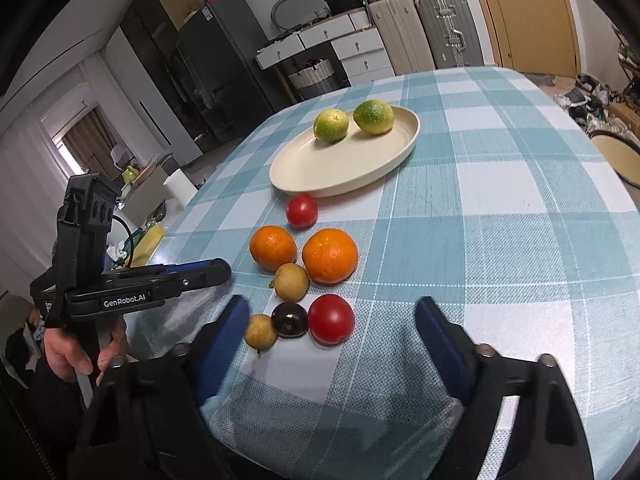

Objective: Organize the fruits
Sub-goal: 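Grasp the dark plum with the left gripper while the right gripper grasps a red tomato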

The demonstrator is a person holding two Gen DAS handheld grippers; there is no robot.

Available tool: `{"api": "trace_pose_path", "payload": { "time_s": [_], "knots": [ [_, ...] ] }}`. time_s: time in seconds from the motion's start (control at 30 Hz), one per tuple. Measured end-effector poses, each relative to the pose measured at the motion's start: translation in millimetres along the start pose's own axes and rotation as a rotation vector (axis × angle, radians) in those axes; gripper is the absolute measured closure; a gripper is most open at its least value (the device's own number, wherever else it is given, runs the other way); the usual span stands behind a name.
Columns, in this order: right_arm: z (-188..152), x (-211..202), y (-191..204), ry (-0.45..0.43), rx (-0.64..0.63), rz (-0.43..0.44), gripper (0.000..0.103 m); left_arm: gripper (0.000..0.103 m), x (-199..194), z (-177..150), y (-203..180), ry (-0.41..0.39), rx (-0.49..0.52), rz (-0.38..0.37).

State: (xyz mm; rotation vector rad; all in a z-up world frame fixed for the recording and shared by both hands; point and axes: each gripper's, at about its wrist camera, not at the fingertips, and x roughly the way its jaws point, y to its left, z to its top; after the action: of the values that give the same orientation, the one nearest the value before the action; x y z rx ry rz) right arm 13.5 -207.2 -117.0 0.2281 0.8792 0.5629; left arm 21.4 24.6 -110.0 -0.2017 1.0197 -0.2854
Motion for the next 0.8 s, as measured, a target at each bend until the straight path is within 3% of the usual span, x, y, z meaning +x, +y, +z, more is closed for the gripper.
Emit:
{"api": "trace_pose_path", "payload": {
  "time_s": [0.13,0.3,0.5,0.57,0.8],
  "knots": [
    [-2,4,-3,0.010,0.023,0.026,0.031,0.082,1,-2,1,0.005,0.000,0.000],
    [-2,11,-5,0.029,0.037,0.035,0.036,0.082,2,-4,2,0.011,-0.003,-0.003],
    [-4,20,-6,0.072,0.055,0.071,0.062,0.082,3,-4,2,0.011,-0.005,-0.005],
    [-5,21,-7,0.075,0.060,0.070,0.078,0.082,3,-4,2,0.014,-0.005,-0.007],
    [-5,15,-11,0.045,0.074,0.086,0.084,0.082,1,-3,1,0.009,-0.005,-0.009]
  ]
}}
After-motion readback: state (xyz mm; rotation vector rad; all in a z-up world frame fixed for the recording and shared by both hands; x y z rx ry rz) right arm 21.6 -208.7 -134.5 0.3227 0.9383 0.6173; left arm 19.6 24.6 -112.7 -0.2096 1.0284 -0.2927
